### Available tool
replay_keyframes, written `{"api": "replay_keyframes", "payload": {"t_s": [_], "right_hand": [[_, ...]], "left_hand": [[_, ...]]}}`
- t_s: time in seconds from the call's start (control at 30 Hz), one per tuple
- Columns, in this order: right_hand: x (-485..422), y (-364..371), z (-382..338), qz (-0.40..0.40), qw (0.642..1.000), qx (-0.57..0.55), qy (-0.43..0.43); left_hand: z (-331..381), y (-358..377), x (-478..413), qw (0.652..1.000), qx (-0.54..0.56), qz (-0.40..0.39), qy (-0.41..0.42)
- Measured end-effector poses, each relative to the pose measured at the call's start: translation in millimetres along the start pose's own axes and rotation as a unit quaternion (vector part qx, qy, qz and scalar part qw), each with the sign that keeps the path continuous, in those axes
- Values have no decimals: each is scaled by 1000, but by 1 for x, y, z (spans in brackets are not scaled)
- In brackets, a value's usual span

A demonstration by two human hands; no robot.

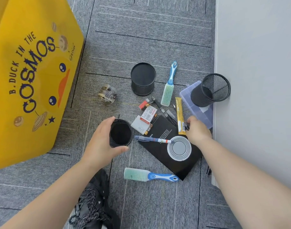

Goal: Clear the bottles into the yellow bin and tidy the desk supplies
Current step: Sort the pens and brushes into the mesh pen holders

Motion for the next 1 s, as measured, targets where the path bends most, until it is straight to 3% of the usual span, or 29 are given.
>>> {"api": "replay_keyframes", "payload": {"t_s": [0.13,0.43,0.73,1.0], "right_hand": [[-3,8,-1,-23,999,31,-11],[-3,14,-4,-44,999,-20,-13],[-5,-8,-40,-9,996,-87,-29],[-8,-2,-41,19,1000,-1,-11]], "left_hand": [[1,0,1,1000,-4,-2,-4],[2,0,2,1000,-1,-3,-5],[4,-2,1,1000,1,-3,-2],[1,1,0,1000,6,3,8]]}}
Point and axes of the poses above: each hand's wrist, its own x-axis away from the middle knuckle, its own y-axis out of the palm, z = x × y, the point moved 10 cm from there along -x, towards the middle knuckle, and after that the axes turned 5 degrees about y, right-handed, at the moved point
